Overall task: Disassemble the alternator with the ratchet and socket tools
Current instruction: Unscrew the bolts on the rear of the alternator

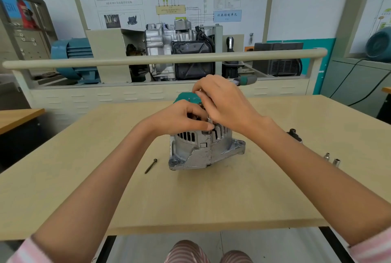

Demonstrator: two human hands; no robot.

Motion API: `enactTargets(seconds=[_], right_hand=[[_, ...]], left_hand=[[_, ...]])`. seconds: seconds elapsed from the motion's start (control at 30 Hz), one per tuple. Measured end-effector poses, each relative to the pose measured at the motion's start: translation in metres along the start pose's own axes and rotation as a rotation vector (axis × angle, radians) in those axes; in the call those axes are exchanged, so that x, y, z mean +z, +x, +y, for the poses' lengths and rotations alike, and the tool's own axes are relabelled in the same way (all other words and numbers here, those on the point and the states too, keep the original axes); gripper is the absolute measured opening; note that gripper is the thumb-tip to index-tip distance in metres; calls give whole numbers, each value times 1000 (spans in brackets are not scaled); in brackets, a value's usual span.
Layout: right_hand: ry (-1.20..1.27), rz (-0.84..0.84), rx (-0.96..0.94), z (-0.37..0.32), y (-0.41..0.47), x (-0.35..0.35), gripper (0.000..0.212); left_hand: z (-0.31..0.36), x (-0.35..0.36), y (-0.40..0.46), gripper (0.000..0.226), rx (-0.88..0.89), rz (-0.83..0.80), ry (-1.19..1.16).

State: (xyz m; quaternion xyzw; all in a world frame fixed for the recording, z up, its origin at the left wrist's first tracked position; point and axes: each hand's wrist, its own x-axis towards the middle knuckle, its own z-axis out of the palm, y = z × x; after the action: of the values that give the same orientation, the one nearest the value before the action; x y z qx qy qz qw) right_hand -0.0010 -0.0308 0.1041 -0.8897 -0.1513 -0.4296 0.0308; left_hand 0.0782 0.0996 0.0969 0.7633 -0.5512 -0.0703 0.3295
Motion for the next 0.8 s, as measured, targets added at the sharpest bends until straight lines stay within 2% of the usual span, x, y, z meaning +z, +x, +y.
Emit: enactTargets(seconds=[0.1,0.23,0.33,0.4,0.57,0.8], right_hand=[[-32,-39,-31,-2,3,-2,15],[-219,-137,-105,-5,10,-5,19],[-244,-199,-200,-6,11,-11,20],[-265,-249,-193,-3,13,-11,24],[-275,-190,-125,0,12,-9,28],[-145,-108,14,7,16,-16,24]], left_hand=[[-1,1,0,23,-10,44,-47],[-3,7,-1,17,-28,149,-85],[-4,9,-1,14,-21,212,-83],[-4,11,-2,14,-22,226,-72],[2,11,-3,19,-22,180,-58],[5,8,-1,20,-33,29,17]])
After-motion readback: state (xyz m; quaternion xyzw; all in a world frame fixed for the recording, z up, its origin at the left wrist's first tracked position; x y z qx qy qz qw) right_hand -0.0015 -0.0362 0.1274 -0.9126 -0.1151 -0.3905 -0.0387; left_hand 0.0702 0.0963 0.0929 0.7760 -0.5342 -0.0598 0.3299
